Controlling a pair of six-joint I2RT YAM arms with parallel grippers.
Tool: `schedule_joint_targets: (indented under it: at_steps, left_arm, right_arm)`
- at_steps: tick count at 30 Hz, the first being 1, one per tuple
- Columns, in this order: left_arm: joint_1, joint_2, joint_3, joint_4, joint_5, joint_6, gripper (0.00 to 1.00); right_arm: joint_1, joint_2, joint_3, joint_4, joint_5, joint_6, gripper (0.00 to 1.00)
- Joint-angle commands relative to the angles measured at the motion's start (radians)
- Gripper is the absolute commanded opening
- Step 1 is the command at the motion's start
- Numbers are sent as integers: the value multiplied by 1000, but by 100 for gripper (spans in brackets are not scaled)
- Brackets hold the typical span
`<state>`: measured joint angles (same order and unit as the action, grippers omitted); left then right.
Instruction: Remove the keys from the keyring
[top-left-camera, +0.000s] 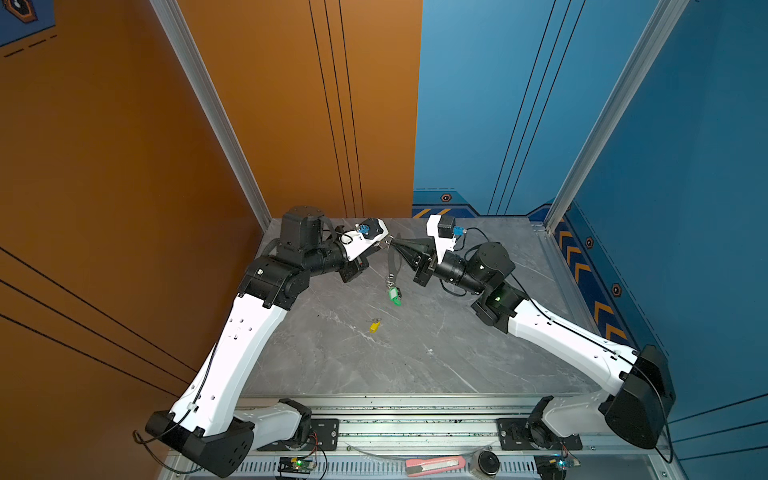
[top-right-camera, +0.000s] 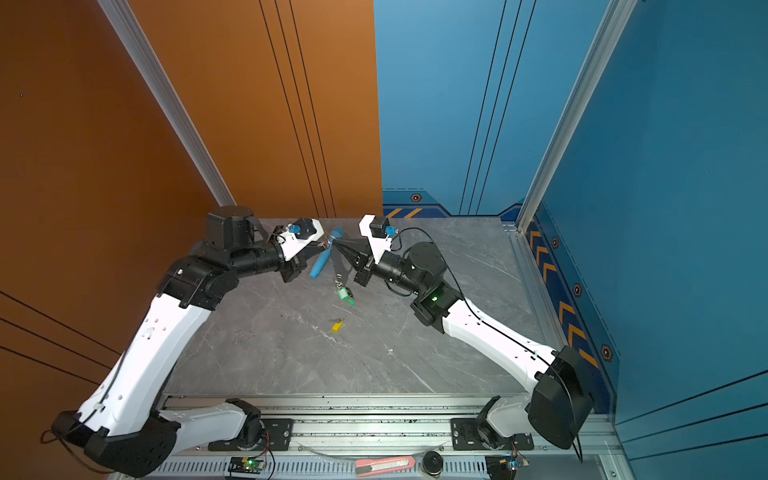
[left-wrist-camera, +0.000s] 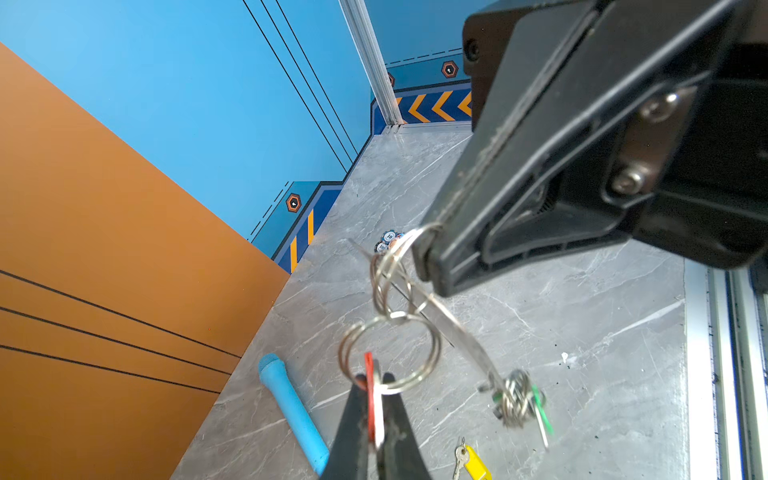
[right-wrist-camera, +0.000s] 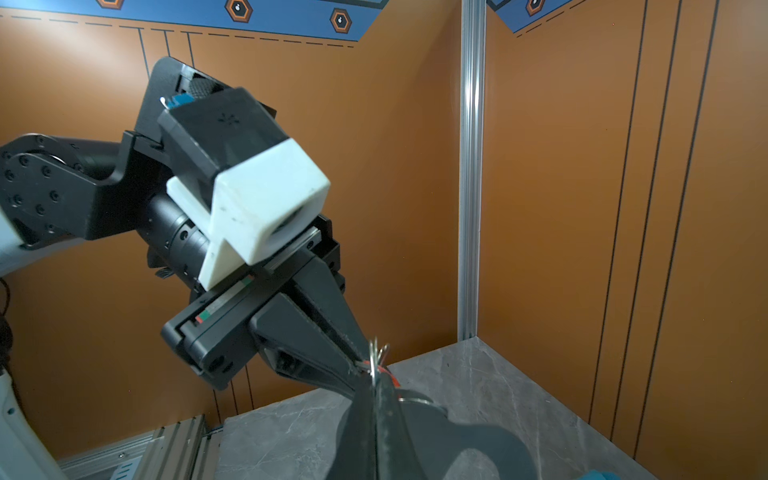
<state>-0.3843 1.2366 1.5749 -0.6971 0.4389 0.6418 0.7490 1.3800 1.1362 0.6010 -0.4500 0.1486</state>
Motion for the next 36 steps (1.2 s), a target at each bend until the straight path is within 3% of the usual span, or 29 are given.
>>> schedule_joint_targets:
  at_steps: [1,15,23,36]
  left_arm:
    - [20,-25,2,-3,-12,-5,0]
    - [-24,-58,-68,33,-19,-85,0]
    - [-70,-63,-96,46,-56,-106,0]
    - [-68,-94,-69,89,-69,-137,0]
  right_arm:
    - [10,-63,-10,50,86,-50,0]
    - [95,-80,-28,47,469,-201,0]
    - [131,-78,-13,11,594,-301,0]
    - [161,-55,13,-58,777,-368,0]
